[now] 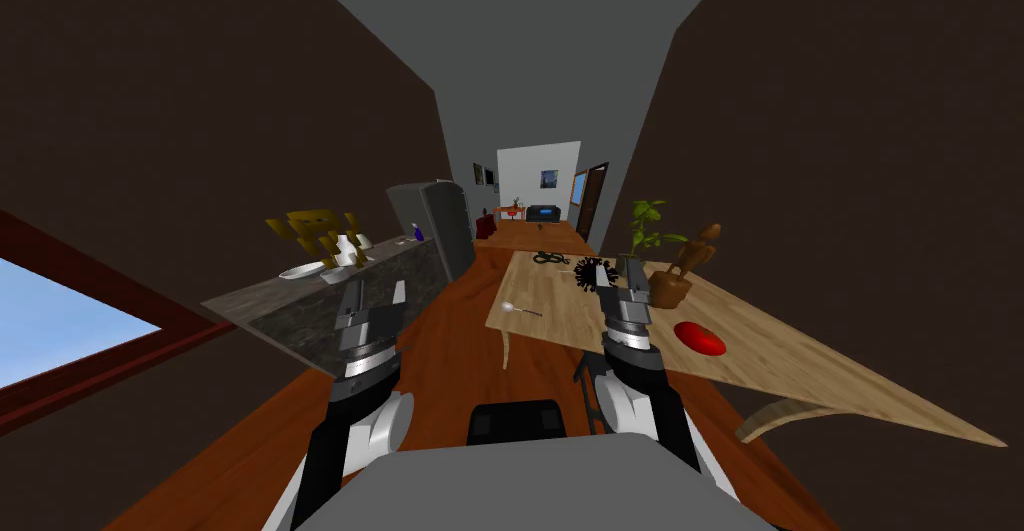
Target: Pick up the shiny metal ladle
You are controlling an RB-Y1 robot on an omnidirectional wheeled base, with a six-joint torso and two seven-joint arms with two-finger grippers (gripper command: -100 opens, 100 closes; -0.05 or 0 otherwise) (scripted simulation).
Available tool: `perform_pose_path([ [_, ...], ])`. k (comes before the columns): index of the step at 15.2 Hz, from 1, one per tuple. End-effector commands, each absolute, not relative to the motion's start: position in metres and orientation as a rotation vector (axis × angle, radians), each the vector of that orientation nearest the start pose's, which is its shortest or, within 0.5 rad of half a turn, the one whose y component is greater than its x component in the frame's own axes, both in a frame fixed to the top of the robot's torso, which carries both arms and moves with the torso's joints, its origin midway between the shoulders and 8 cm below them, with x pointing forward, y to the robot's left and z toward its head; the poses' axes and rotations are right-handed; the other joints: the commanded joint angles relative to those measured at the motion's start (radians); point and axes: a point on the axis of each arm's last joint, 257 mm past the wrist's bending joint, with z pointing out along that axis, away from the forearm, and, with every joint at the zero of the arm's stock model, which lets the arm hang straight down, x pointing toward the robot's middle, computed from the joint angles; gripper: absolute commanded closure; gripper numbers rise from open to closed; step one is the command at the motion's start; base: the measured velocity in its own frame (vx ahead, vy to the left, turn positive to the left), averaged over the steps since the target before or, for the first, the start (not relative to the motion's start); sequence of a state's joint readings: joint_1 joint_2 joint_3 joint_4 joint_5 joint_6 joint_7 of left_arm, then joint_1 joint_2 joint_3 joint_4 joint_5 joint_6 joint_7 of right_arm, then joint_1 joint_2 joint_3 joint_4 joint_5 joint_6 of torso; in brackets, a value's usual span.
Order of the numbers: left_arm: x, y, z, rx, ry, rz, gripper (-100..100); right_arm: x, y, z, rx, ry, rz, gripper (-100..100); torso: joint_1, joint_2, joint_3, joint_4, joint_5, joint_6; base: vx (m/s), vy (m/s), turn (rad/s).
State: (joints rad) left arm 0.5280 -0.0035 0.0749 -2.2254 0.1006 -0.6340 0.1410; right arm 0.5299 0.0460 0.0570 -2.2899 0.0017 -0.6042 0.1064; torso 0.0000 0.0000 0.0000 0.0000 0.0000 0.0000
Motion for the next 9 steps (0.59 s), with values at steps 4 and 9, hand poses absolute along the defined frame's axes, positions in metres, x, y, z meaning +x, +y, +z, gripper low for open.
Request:
perform_pose_path([
  [4,0.32,0.319,0.018,-0.711,0.46,-1.416,0,0.329,-0.253,0.028,0.531,0.642,1.255,-100,0.002,0.0,0.0,0.0,0.0,0.0,0.004,0.035,0.023],
  [9,0.32,0.319,0.018,-0.711,0.459,-1.416,0,0.339,-0.235,-0.001,0.458,0.807,1.219,-100,0.005,0.0,0.0,0.0,0.001,0.0,0.01,0.067,0.034],
])
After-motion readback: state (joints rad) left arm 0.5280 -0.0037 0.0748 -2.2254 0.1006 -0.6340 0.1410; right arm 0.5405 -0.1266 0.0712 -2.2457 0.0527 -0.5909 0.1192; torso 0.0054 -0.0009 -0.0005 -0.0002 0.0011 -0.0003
